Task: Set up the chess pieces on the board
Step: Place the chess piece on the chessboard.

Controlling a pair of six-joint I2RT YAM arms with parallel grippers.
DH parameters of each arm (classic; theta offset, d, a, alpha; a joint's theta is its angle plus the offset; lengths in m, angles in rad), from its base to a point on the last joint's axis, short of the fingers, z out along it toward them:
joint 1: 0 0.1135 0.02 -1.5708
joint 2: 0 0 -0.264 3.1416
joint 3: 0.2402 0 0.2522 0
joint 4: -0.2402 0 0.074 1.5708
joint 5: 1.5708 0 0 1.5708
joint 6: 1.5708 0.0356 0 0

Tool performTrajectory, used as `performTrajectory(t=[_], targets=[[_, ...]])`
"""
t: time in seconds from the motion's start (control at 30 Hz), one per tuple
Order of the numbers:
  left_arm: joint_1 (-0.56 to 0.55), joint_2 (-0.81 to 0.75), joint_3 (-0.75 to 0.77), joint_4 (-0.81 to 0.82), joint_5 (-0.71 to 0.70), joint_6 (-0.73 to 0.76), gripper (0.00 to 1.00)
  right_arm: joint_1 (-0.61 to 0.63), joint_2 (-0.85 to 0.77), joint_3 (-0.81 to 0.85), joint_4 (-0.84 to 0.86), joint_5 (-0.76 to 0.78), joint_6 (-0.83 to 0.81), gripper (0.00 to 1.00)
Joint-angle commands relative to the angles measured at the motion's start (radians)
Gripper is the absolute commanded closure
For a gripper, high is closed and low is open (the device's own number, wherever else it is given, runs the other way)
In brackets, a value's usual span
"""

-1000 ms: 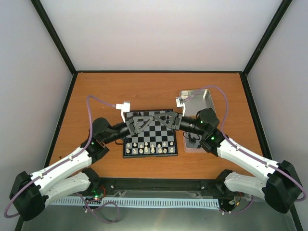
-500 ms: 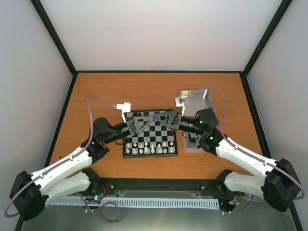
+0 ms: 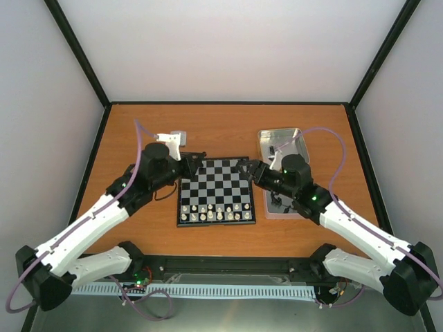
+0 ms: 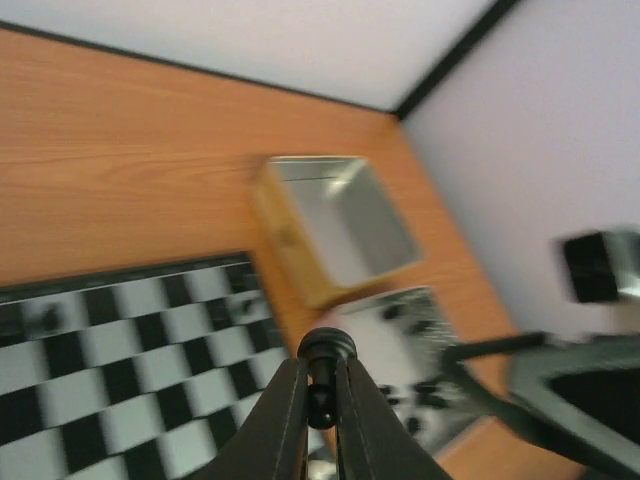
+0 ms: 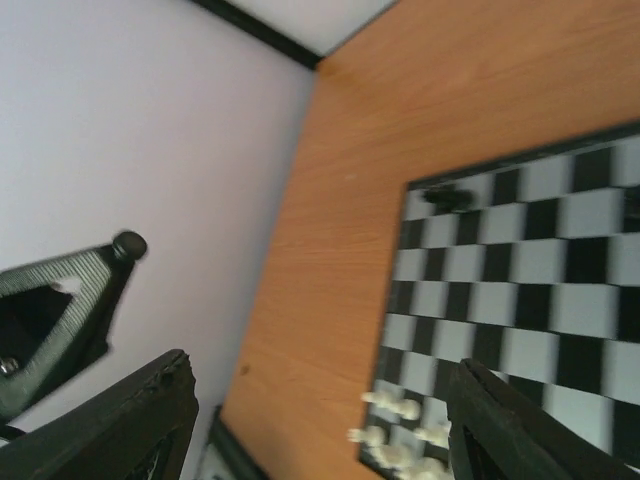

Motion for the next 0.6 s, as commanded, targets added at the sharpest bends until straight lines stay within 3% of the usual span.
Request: performTrajectory(t=[0.0, 0.2, 0.4, 0.57], targets=[[0.067, 0.119, 0.111, -0.375, -0.166, 0.218, 0.99, -0.017, -0.064, -0.037, -0.219, 0.199, -0.035, 0.31], [0.118, 0.342, 0.195, -0.491, -0.158, 0.317, 0.99, -0.020, -0.128, -0.038, -0.323, 0.319, -0.051, 0.31], [0.185, 0.551, 0.254, -0.501, -0.090, 0.389, 0.99, -0.025, -0.140, -0.039, -0.359, 0.345, -0.077, 0.31], [0.208, 0.699, 0.351, -0.549, -0.131, 0.415, 0.99, -0.025, -0.142, -0.046, -0.366, 0.350, -0.082, 0.31]])
